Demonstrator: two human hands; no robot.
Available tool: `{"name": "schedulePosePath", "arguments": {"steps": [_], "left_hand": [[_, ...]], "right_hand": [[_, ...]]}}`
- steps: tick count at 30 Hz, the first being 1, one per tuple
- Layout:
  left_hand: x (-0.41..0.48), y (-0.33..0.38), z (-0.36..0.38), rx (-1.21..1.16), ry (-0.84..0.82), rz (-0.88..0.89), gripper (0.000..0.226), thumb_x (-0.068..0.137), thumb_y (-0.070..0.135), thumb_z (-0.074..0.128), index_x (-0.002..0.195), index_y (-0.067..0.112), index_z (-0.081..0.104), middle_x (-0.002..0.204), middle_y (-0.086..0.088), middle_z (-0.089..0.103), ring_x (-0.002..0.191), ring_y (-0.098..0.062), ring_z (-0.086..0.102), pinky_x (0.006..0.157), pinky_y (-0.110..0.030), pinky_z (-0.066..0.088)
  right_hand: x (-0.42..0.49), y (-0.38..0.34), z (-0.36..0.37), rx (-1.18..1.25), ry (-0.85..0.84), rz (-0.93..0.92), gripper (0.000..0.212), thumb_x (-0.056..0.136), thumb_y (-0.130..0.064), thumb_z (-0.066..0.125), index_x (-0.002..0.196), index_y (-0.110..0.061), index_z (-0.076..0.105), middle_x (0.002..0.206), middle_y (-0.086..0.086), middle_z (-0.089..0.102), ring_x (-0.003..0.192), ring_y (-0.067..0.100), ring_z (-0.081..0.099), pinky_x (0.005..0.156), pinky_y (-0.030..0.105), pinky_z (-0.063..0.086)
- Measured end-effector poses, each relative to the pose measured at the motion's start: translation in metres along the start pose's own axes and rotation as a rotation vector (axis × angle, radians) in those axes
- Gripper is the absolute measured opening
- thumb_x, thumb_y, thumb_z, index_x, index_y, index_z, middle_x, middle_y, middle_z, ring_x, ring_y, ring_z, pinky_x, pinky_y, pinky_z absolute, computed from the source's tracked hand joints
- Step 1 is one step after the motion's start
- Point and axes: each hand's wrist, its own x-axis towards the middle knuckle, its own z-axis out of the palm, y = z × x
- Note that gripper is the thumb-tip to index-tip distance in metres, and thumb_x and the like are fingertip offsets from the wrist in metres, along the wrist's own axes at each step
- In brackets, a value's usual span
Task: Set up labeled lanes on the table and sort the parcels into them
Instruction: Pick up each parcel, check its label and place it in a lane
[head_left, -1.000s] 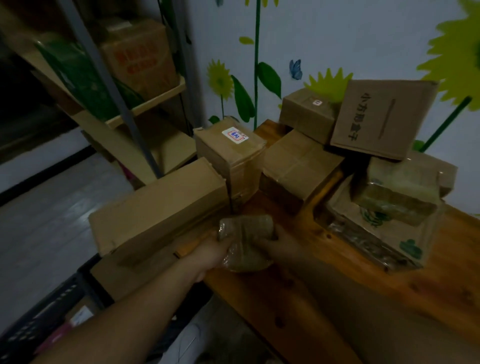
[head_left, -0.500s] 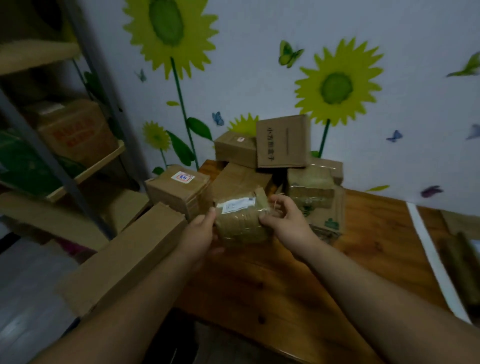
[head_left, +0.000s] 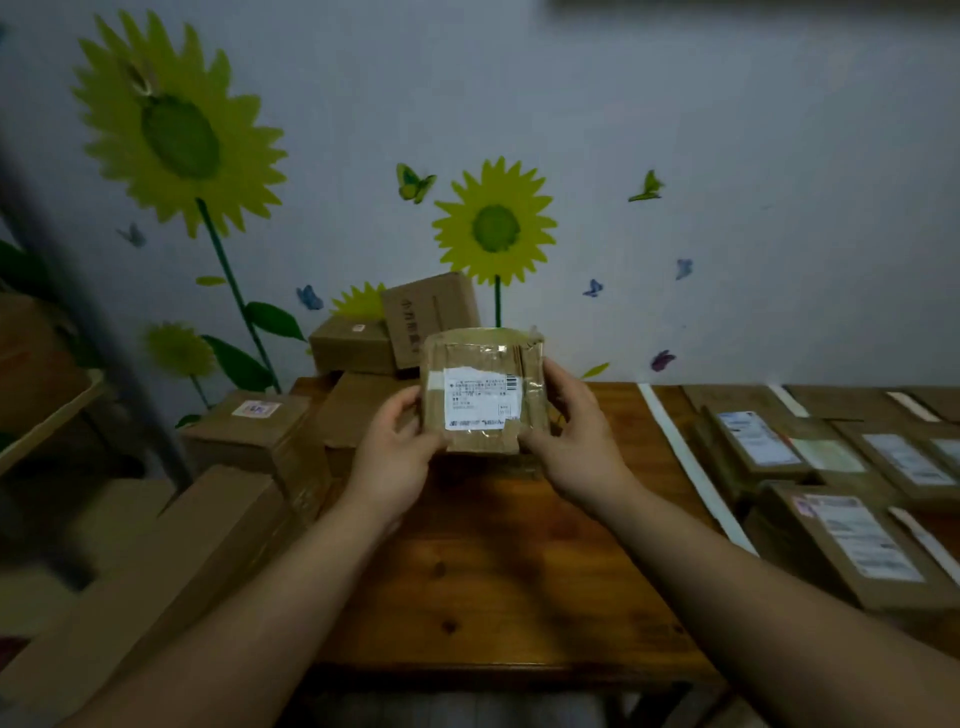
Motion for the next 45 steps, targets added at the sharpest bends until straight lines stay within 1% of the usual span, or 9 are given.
{"name": "schedulePosePath", "arguments": {"steps": [8, 11, 19, 23, 26, 32, 37, 41, 45], "left_hand": [[-0.039, 0.003, 0.12, 0.07, -0.218, 0.053, 0.05, 0.084, -0.011, 0.058, 0.12, 0.021, 0.045, 0.122, -0.002, 0.057, 0.113, -0.011, 0.055, 0.094, -0.028, 0.048], [-0.058, -0.012, 0.18, 0.15, -0.306, 0.04, 0.047, 0.084, -0.003, 0.062, 0.119, 0.025, 0.046, 0.127, -0.001, 0.056, 0.121, -0.016, 0.051, 0.105, -0.039, 0.043], [-0.116, -0.06, 0.349, 0.213, -0.505, -0.123, 0.04, 0.088, -0.003, 0.057, 0.121, 0.018, 0.047, 0.098, -0.002, 0.066, 0.083, -0.009, 0.065, 0.07, -0.02, 0.055], [-0.132, -0.072, 0.404, 0.267, -0.574, -0.17, 0.037, 0.088, -0.001, 0.059, 0.118, 0.017, 0.048, 0.108, -0.001, 0.063, 0.096, -0.018, 0.064, 0.085, -0.031, 0.054], [-0.127, -0.083, 0.436, 0.327, -0.617, -0.167, 0.041, 0.087, 0.004, 0.062, 0.123, 0.02, 0.049, 0.11, 0.003, 0.061, 0.099, -0.017, 0.063, 0.09, -0.039, 0.054], [-0.085, -0.111, 0.485, 0.408, -0.655, -0.177, 0.038, 0.087, 0.02, 0.065, 0.119, 0.032, 0.049, 0.124, 0.003, 0.055, 0.104, -0.015, 0.059, 0.085, -0.035, 0.055], [-0.053, -0.133, 0.521, 0.48, -0.705, -0.154, 0.044, 0.094, 0.022, 0.054, 0.136, 0.023, 0.041, 0.12, 0.01, 0.052, 0.079, 0.005, 0.051, 0.052, -0.011, 0.045], [-0.034, -0.157, 0.531, 0.732, -0.805, -0.052, 0.051, 0.094, 0.05, 0.043, 0.141, 0.034, 0.031, 0.133, 0.013, 0.046, 0.116, -0.008, 0.051, 0.09, -0.027, 0.047], [-0.032, -0.188, 0.526, 1.197, -0.856, 0.022, 0.073, 0.09, 0.055, 0.045, 0.15, 0.026, 0.014, 0.157, -0.004, 0.02, 0.143, -0.024, 0.021, 0.117, -0.044, 0.021]], "right_hand": [[-0.042, 0.025, -0.122, 0.077, 0.117, 0.028, 0.072, 0.084, 0.0, 0.064, 0.139, -0.038, 0.037, 0.107, -0.032, 0.051, 0.1, -0.013, 0.055, 0.08, 0.013, 0.05], [-0.069, 0.057, -0.179, 0.048, 0.158, 0.112, 0.073, 0.085, 0.003, 0.062, 0.141, -0.036, 0.036, 0.108, -0.031, 0.052, 0.097, -0.012, 0.056, 0.088, 0.023, 0.053], [-0.142, 0.14, -0.327, -0.103, 0.236, 0.286, 0.079, 0.081, -0.019, 0.072, 0.14, -0.051, 0.03, 0.133, -0.013, 0.048, 0.122, 0.009, 0.049, 0.102, 0.042, 0.046], [-0.157, 0.162, -0.374, -0.139, 0.228, 0.291, 0.092, 0.075, -0.034, 0.078, 0.144, -0.05, 0.019, 0.138, -0.015, 0.047, 0.126, 0.005, 0.046, 0.102, 0.039, 0.045], [-0.155, 0.18, -0.396, -0.303, 0.181, 0.357, 0.109, 0.074, -0.039, 0.078, 0.15, -0.042, 0.0, 0.153, -0.005, 0.019, 0.139, 0.016, 0.025, 0.111, 0.036, 0.031], [-0.123, 0.222, -0.425, -0.48, 0.143, 0.424, 0.084, 0.086, -0.038, 0.067, 0.15, -0.038, 0.013, 0.155, -0.003, 0.011, 0.141, 0.019, 0.022, 0.115, 0.034, 0.027], [-0.09, 0.257, -0.446, -0.575, 0.096, 0.455, 0.079, 0.089, -0.043, 0.06, 0.151, -0.034, 0.013, 0.155, -0.003, 0.015, 0.14, 0.017, 0.023, 0.114, 0.034, 0.028], [-0.073, 0.289, -0.461, -0.583, 0.034, 0.478, 0.077, 0.089, -0.043, 0.061, 0.15, -0.035, 0.016, 0.155, -0.004, 0.018, 0.14, 0.017, 0.026, 0.112, 0.037, 0.033], [-0.063, 0.318, -0.484, -0.559, -0.015, 0.468, 0.068, 0.092, -0.039, 0.058, 0.15, -0.03, 0.022, 0.153, 0.0, 0.024, 0.138, 0.018, 0.029, 0.109, 0.034, 0.033]]}}
